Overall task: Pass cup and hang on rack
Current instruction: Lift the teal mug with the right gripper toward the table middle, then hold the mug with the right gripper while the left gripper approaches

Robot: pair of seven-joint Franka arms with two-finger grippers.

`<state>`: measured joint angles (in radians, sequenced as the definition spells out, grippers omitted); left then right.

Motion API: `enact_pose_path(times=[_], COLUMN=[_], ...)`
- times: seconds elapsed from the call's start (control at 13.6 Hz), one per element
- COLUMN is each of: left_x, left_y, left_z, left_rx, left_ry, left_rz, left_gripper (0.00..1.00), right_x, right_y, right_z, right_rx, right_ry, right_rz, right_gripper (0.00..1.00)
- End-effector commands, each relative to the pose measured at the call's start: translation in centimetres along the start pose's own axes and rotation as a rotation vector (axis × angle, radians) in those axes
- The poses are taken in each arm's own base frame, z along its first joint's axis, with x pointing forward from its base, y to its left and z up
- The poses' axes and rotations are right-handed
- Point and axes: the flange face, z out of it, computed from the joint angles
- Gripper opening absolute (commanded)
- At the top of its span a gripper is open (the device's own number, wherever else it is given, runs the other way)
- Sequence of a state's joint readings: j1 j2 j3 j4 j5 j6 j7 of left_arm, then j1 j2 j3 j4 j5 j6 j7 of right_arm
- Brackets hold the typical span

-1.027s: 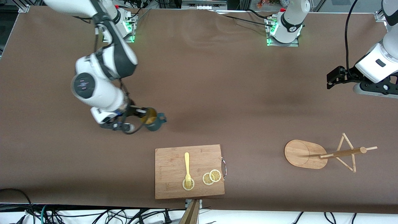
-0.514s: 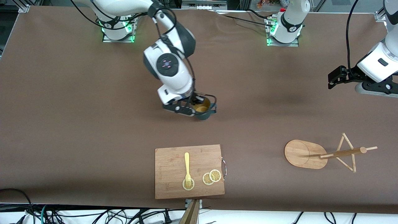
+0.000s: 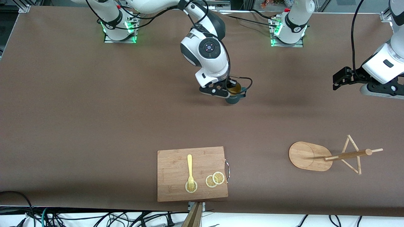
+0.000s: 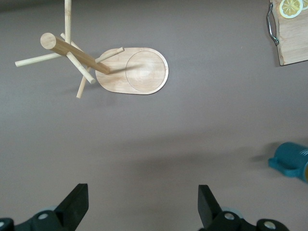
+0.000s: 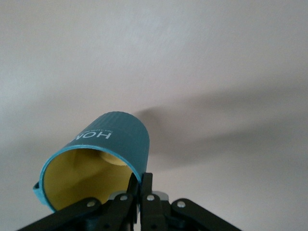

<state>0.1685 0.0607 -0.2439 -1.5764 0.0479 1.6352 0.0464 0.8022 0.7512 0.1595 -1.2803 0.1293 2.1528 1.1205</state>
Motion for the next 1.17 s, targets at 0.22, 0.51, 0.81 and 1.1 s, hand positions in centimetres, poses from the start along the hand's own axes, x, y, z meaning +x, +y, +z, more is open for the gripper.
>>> enact_pose_path(times=[0.22, 0.51, 0.81, 1.1], left_x=[-0.1, 2.4, 2.2, 2.3], left_y=[-0.3, -1.3, -2.1, -1.3], left_z=[-0.3, 6.6, 6.2, 6.7], left_rx=[0.012, -0.015, -0.028, -0.032], left_ry=[-0.002, -0.148, -0.156, -0.175], left_rz=[0.004, 0.014, 0.000, 0.014], left_gripper=[1.00, 1.00, 1.00, 1.00], right_x=[-3.7, -4.1, -3.8, -3.5], right_y=[-2.2, -2.8, -2.1, -1.6], right_z=[2.7, 4.8, 6.9, 8.1], right_rx=[0.043, 0.046, 0.011, -0.011], right_ry=[-0.065, -0.071, -0.076, -0.075], right_rz=[-0.009, 0.032, 0.033, 0.034], right_gripper=[0.00, 0.00, 0.00, 0.00])
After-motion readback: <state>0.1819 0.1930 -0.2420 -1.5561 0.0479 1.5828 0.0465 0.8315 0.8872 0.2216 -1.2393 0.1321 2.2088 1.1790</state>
